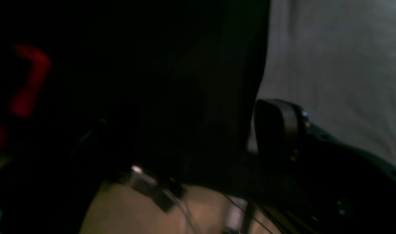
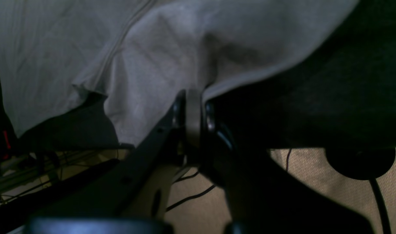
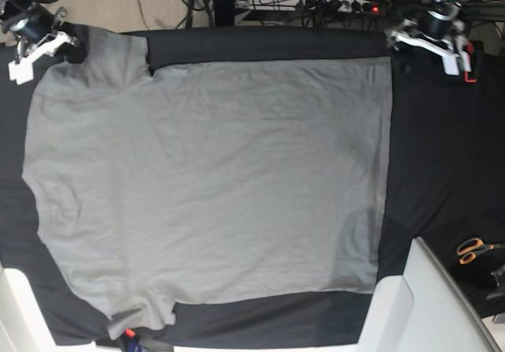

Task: Fold the T-shirt properly
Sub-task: 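Grasp the shoulder corners of the grey shirt with both grippers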

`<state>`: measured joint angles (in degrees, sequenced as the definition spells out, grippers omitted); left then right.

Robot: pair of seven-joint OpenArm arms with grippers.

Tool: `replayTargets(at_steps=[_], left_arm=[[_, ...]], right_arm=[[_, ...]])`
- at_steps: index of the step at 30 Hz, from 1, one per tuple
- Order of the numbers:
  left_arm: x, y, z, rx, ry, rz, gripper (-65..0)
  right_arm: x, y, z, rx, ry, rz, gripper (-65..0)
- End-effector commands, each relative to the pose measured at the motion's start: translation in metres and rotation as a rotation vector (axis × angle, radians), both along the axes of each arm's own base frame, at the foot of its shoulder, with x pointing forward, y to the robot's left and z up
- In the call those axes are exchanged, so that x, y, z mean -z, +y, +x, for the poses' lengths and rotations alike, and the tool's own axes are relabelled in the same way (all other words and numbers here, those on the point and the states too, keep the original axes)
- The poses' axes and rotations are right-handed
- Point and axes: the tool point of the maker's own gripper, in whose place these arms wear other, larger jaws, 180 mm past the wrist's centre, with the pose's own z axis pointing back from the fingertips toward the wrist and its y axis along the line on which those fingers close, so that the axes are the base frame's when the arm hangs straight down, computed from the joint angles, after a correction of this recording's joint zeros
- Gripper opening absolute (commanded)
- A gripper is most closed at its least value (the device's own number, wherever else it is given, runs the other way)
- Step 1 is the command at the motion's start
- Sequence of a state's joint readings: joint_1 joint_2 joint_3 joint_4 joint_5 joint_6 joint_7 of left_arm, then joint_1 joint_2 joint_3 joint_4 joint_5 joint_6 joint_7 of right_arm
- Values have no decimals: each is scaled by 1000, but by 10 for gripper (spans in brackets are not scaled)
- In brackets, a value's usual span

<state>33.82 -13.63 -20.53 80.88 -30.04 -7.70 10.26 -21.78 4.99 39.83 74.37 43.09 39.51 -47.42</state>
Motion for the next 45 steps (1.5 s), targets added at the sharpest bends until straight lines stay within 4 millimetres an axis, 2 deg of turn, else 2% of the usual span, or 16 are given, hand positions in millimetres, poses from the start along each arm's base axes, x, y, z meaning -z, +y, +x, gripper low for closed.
replayTargets(at_steps=[1,5,10,17,24,30,33,38,45], left_arm=[[-4,5,4,-14,-25,10,-125],[5,-6,9,-33,-27,-24,-125],[14,-36,18,36,-20,-67,-125],[25,-67,16,77,3,-119,-125],[29,-81,14,58,1,-153,-127],[28,-84,19,54,-11,-160,-130],[33,-88,17,42,-2,-174,-189],[48,-99,12,62,40,-195,-367],[48,-100,11,62,41,-196,-553]], right_arm=[[-6,-7,5,-1,-29,-13,-645],[-6,-7,5,-2,-28,-14,-645],[-6,-7,5,-4,-28,-15,-647],[-6,-7,5,-4,-28,-15,-647],[-7,-7,6,-4,-29,-15,-648],[-7,-7,6,-4,-29,-15,-648],[-7,-7,6,-4,-29,-15,-648],[-7,-7,6,-4,-29,-15,-648],[-7,-7,6,-5,-32,-17,-648]])
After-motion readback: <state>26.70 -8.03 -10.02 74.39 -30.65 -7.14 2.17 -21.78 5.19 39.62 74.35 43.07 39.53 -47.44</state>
